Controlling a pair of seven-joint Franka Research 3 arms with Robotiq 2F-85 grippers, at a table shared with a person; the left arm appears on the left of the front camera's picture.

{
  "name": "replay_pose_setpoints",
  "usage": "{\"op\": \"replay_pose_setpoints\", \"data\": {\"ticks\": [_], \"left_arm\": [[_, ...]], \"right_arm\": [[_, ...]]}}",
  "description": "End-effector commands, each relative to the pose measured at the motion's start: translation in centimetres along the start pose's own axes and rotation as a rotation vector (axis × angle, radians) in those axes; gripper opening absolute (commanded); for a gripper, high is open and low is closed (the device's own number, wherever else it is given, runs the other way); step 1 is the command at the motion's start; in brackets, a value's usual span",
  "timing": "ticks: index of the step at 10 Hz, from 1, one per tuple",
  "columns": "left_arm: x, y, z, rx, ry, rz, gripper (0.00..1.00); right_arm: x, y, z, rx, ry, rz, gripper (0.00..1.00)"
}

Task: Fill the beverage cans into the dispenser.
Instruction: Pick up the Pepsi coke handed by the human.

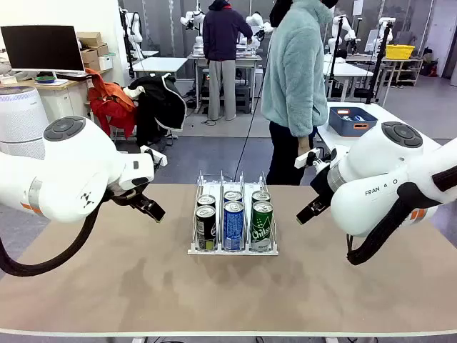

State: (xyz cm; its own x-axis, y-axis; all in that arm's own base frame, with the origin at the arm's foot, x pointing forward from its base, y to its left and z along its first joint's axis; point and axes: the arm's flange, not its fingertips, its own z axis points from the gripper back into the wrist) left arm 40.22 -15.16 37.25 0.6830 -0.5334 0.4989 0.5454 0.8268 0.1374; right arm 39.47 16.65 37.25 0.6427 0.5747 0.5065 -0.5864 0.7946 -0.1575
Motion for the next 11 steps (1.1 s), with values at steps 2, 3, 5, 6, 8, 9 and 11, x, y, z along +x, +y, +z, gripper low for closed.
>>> {"op": "replay_pose_setpoints", "data": {"ticks": [2,3,5,6,8,9,11], "left_arm": [[0.00,0.00,0.00,0.000,0.000,0.000,1.00],[0.00,0.00,0.00,0.000,0.000,0.000,1.00],[0.00,0.00,0.00,0.000,0.000,0.000,1.00],[0.00,0.00,0.00,0.000,0.000,0.000,1.00],[0.00,0.00,0.00,0.000,0.000,0.000,1.00],[0.00,0.00,0.00,0.000,0.000,0.000,1.00],[0.00,0.00,0.00,0.000,0.000,0.000,1.00]], "right_arm": [[0.00,0.00,0.00,0.000,0.000,0.000,1.00],[0.00,0.00,0.00,0.000,0.000,0.000,1.00],[0.00,0.00,0.00,0.000,0.000,0.000,1.00],[0.00,0.00,0.00,0.000,0.000,0.000,1.00],[0.00,0.00,0.00,0.000,0.000,0.000,1.00],[0.00,0.00,0.00,0.000,0.000,0.000,1.00],[0.00,0.00,0.00,0.000,0.000,0.000,1.00]]}}
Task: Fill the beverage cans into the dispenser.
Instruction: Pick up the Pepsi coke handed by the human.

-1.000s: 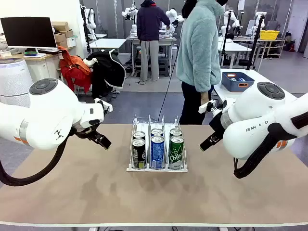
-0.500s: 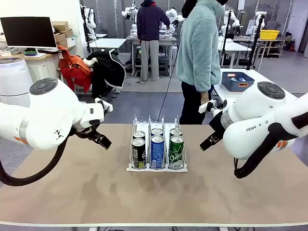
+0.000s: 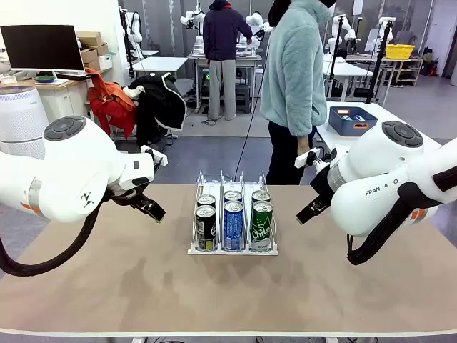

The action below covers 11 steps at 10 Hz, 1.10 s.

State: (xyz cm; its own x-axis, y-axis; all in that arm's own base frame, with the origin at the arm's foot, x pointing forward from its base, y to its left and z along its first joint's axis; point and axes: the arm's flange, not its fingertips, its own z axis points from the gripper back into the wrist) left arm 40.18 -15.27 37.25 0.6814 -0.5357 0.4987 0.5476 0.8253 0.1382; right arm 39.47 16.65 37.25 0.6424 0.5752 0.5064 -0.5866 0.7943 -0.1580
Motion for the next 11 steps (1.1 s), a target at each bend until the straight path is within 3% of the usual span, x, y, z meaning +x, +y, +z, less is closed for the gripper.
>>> {"op": "replay_pose_setpoints", "data": {"ticks": [1,5,8,11], "left_arm": [[0.0,0.1,0.0,0.001,0.000,0.003,1.00],[0.0,0.0,0.0,0.000,0.000,0.000,1.00],[0.6,0.8,2.0,-0.180,0.015,-0.074,1.00],[1.1,2.3,5.1,-0.332,0.010,-0.174,1.00]], "right_arm": [[0.0,0.0,0.0,0.000,0.000,-0.001,1.00],[0.0,0.0,0.0,0.000,0.000,0.000,1.00],[1.4,0.3,2.4,0.181,0.132,0.082,1.00],[2.6,-1.2,6.2,0.337,0.143,0.112,1.00]]}}
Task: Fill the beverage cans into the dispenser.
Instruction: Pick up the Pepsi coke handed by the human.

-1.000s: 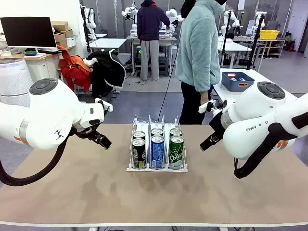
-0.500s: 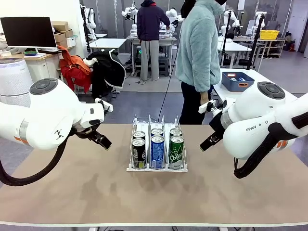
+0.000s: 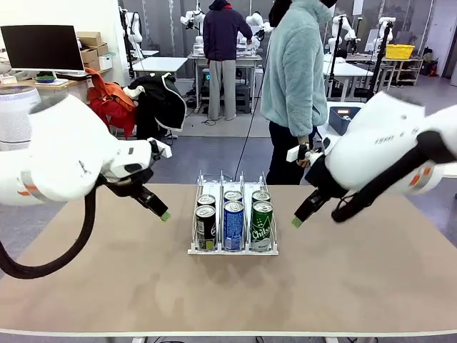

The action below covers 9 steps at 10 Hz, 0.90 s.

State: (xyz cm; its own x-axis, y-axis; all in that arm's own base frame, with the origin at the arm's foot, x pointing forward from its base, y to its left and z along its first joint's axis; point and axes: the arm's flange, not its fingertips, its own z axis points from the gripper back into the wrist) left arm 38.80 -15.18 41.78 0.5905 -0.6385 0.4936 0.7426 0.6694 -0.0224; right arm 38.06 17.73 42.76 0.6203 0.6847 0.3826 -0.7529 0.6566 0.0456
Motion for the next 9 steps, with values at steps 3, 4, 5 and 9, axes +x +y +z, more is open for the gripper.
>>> {"op": "replay_pose_setpoints", "data": {"ticks": [3,4,5,9], "left_arm": [[0.4,3.3,6.4,-0.189,-0.039,-0.192,1.00],[0.6,3.0,8.1,-0.194,-0.061,-0.206,1.00],[0.9,2.7,9.6,-0.196,-0.099,-0.238,1.00],[0.9,2.3,12.3,-0.088,-0.168,-0.206,1.00]], "right_arm": [[1.0,-2.4,6.1,0.181,0.024,0.086,1.00],[1.2,-2.8,7.6,0.219,0.036,0.102,1.00],[1.6,-3.5,9.2,0.254,0.026,0.118,1.00],[1.1,-4.4,12.5,0.188,-0.066,0.102,1.00]]}}
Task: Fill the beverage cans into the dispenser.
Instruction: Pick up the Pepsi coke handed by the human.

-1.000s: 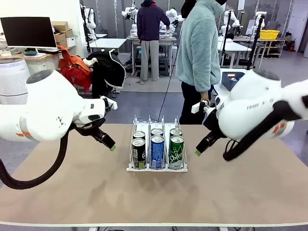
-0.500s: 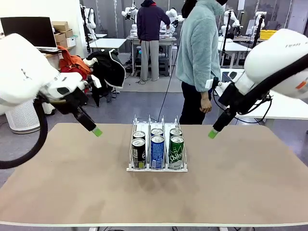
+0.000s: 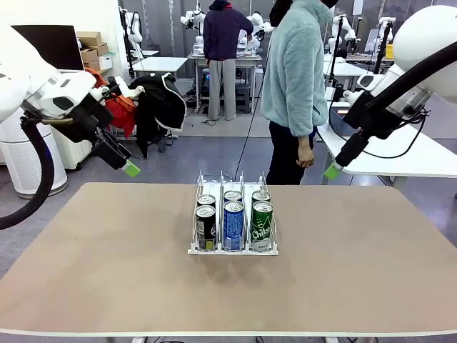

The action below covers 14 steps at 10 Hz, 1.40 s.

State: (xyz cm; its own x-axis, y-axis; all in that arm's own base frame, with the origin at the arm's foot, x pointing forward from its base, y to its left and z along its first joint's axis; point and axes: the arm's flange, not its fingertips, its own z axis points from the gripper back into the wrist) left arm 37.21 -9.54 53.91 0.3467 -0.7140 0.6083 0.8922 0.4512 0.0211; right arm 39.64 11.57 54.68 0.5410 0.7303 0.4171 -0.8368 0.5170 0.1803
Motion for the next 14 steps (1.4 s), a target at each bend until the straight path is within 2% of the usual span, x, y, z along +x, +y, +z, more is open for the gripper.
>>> {"op": "replay_pose_setpoints", "data": {"ticks": [1,6,7,9,12,14], "left_arm": [[0.0,-0.1,-0.5,-0.023,0.015,-0.013,1.00],[0.2,-0.4,-0.6,-0.008,0.018,-0.010,1.00],[0.5,-0.5,0.5,-0.050,-0.021,-0.020,1.00],[1.6,-0.7,3.4,-0.114,-0.072,-0.027,1.00],[3.0,-1.0,7.7,-0.117,-0.106,-0.043,1.00],[3.6,-1.4,10.3,-0.052,-0.121,-0.049,1.00]], "right_arm": [[0.1,0.2,-0.8,0.015,0.013,0.007,1.00],[0.3,0.4,-0.6,-0.003,0.018,0.007,1.00],[0.5,0.6,1.0,0.039,-0.019,0.056,1.00],[1.3,0.9,5.3,0.044,-0.025,0.105,1.00],[2.5,1.5,10.9,0.047,-0.072,0.149,1.00],[2.6,2.3,13.8,-0.069,-0.158,0.173,1.00]]}}
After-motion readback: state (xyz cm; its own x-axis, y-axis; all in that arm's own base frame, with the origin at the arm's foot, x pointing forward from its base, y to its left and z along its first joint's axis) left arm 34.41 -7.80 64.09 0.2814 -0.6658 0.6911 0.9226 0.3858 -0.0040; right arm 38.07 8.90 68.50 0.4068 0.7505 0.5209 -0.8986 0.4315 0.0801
